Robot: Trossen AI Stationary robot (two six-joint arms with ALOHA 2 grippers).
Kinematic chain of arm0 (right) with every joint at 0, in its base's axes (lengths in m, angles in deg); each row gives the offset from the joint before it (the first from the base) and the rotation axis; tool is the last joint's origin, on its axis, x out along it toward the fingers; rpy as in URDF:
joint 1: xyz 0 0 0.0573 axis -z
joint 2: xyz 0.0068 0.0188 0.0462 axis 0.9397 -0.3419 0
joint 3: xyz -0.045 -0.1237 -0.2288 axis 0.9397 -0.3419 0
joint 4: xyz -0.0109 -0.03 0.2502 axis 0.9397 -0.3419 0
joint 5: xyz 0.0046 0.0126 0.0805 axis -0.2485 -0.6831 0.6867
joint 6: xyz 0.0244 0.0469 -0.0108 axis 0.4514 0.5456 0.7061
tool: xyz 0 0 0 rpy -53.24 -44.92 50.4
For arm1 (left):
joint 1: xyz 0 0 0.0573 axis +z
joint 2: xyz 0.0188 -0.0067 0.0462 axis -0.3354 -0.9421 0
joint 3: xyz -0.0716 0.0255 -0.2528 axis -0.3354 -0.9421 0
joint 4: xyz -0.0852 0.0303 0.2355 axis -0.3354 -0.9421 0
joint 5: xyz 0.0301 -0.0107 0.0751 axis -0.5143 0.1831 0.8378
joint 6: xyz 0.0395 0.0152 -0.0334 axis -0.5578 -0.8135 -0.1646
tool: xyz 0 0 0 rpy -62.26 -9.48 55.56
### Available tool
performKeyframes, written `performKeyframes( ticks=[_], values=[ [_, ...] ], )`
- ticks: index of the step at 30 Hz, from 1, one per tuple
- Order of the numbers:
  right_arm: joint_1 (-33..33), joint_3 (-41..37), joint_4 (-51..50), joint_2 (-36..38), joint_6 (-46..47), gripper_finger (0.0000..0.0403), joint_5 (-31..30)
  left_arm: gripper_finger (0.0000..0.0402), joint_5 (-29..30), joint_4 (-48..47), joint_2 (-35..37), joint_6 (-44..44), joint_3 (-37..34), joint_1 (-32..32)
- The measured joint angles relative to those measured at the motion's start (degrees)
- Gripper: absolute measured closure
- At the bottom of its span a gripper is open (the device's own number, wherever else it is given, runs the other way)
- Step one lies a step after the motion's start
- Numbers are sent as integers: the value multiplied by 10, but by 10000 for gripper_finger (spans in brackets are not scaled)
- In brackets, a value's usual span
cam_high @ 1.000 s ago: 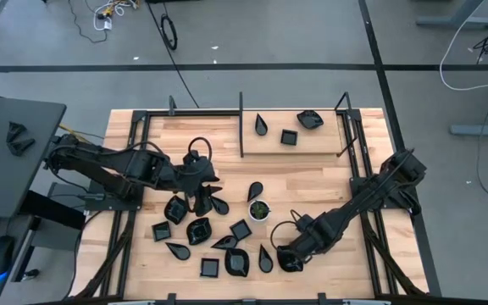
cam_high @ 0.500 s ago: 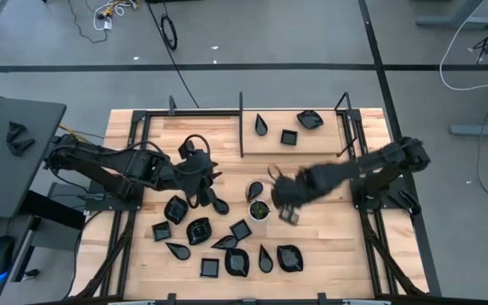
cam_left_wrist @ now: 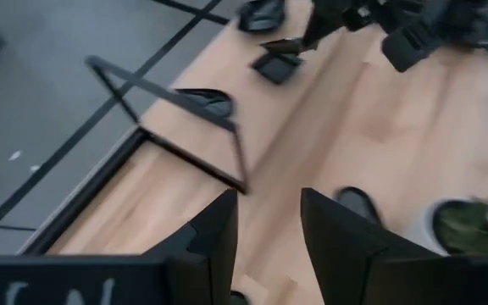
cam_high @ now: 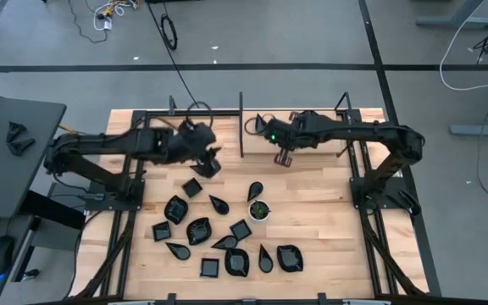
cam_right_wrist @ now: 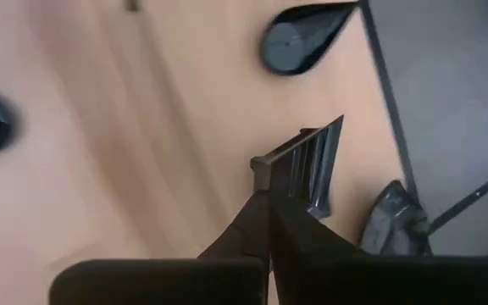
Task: Pick & Place Mini shaped plates
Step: Stack the square plate on top of the square plate on the shelf
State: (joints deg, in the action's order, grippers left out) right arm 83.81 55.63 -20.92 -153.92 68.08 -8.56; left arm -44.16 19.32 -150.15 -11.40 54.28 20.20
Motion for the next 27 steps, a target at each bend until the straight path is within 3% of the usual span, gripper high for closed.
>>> performKeyframes(
  ticks=[3, 8, 13, 27],
  values=[
    [23, -29, 41, -1, -34, 401, 0, 266, -5, -1, 0, -2, 0, 38],
    [33, -69, 66, -1, -64, 401, -8, 266, -71, 0, 0, -2, 0, 98],
    [33, -100, 78, -1, -52, 401, -13, 266, -75, 3, 0, -15, 0, 141],
    [33, -145, 147, -1, -27, 395, -38, 266, -120, 8, 0, -60, 0, 202]
  ],
)
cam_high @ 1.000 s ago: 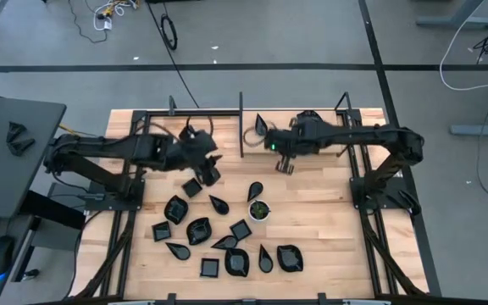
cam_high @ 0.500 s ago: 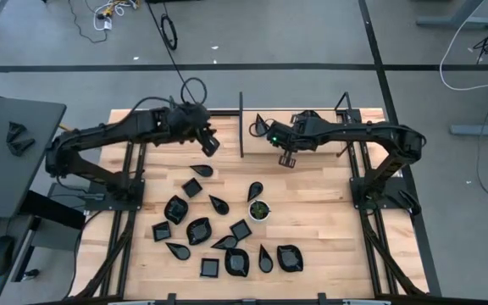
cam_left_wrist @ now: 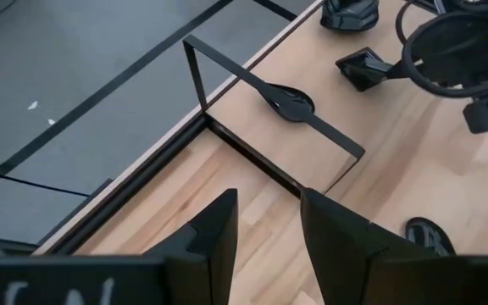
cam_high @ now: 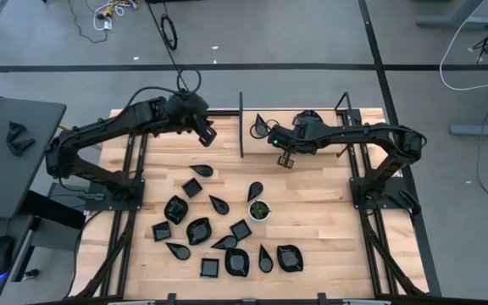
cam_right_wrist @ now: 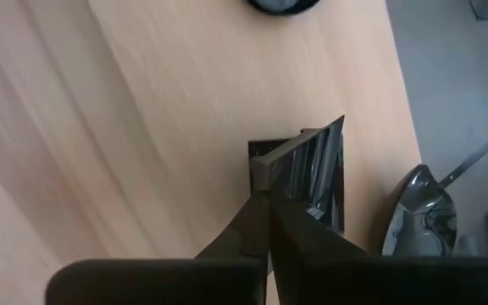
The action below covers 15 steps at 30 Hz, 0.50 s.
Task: Pick & Place Mini shaped plates
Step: Stack the square plate on top of the square plate on the shelf
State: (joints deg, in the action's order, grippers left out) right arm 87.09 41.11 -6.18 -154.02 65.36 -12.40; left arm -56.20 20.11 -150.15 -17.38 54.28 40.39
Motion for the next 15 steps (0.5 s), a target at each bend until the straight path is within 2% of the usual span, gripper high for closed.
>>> performKeyframes(
  ticks=[15],
  values=[
    [2, 0, -16, 0, 47, 394, -17, 266, 0, 0, 0, -18, 0, 0]
  ],
)
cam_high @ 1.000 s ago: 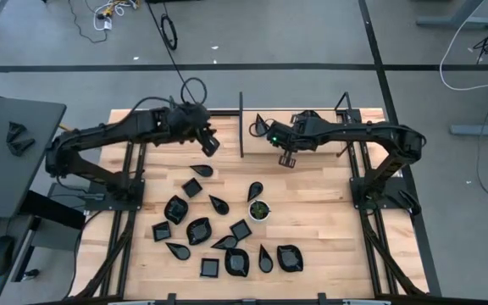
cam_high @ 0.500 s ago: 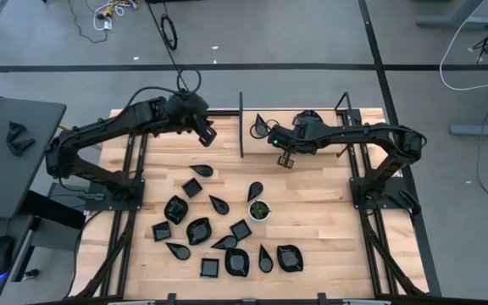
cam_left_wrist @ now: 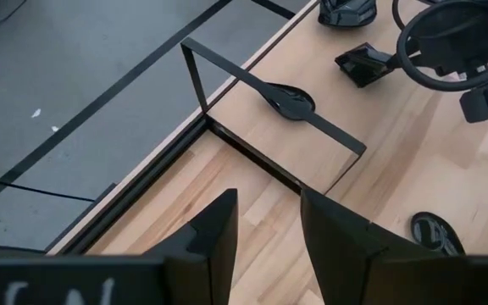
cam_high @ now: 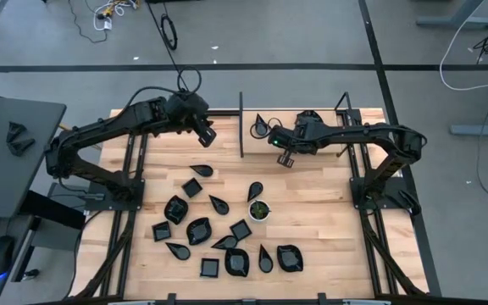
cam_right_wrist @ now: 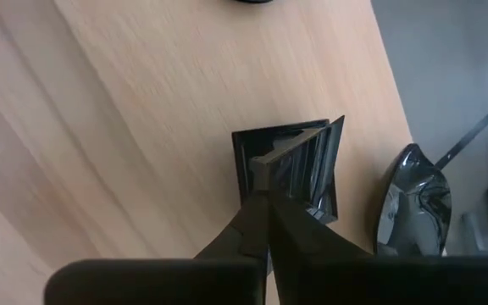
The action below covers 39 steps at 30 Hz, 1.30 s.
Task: Pick & Place Mini shaped plates
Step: Stack the square plate on top of the square plate on the shelf
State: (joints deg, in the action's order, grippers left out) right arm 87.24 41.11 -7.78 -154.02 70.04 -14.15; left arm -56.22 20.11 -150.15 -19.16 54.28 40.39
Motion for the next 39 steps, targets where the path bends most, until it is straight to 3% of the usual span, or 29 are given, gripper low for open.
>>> performKeyframes(
  ticks=[6, 16, 18, 21, 29, 33, 37, 39],
  values=[
    [0, 0, 0, 0, 25, 376, 0, 266, 0, 0, 0, 0, 0, 0],
    [0, 0, 5, 23, 102, 298, -5, 266, -1, 0, 0, 16, 0, 0],
    [7, 0, 5, 41, 97, 294, 33, 266, -3, 0, 0, 18, 0, -2],
    [35, 0, 5, 70, 77, 301, 136, 266, -11, 0, 0, 24, 0, -4],
    [155, 1, 3, 73, 42, 362, 411, 266, -11, 0, 0, 31, 0, -5],
    [165, 1, 1, 42, -15, 397, 430, 266, -12, 0, 0, 32, 0, -5],
    [165, 1, 14, 10, -45, 393, 428, 266, -20, 0, 0, 35, 0, -5],
    [165, 0, 25, 0, -46, 393, 399, 266, -22, 0, 0, 35, 0, -5]
  ],
)
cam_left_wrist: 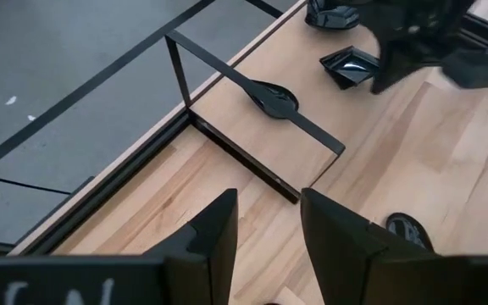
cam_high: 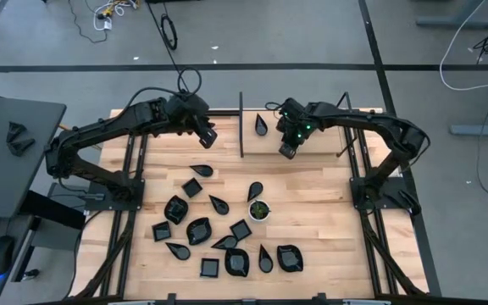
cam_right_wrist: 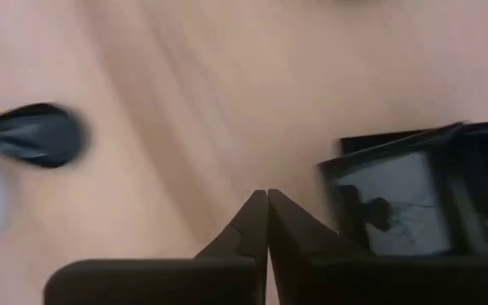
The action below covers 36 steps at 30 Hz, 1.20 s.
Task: Pick & Place Mini shaped plates
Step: Stack the square plate on top of the square plate on the shelf
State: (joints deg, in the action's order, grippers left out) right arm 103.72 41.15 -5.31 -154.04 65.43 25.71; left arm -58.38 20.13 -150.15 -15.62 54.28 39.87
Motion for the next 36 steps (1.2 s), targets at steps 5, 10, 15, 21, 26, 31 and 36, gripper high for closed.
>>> performKeyframes(
  ticks=[5, 10, 15, 21, 26, 31, 36],
  values=[
    [0, 0, 54, 2, 14, 399, -47, 266, 0, 0, 0, 0, 0, 0],
    [0, 0, 53, 18, 15, 393, -53, 266, 1, 0, 0, 0, 0, 0],
    [5, 1, 27, 37, 47, 399, -26, 266, 2, 2, 0, 0, 0, 0],
    [26, -10, 21, 10, 21, 400, 49, 266, 3, 28, 0, 0, 0, 1],
    [27, -11, 43, 3, 32, 400, -23, 266, 4, 45, 0, -1, 0, 1],
    [26, -5, 40, 41, 39, 400, 25, 266, 4, 45, 0, 0, 0, 1],
    [45, -5, 39, 42, 142, 401, -49, 266, 4, 45, 0, 0, 0, 1]
  ],
)
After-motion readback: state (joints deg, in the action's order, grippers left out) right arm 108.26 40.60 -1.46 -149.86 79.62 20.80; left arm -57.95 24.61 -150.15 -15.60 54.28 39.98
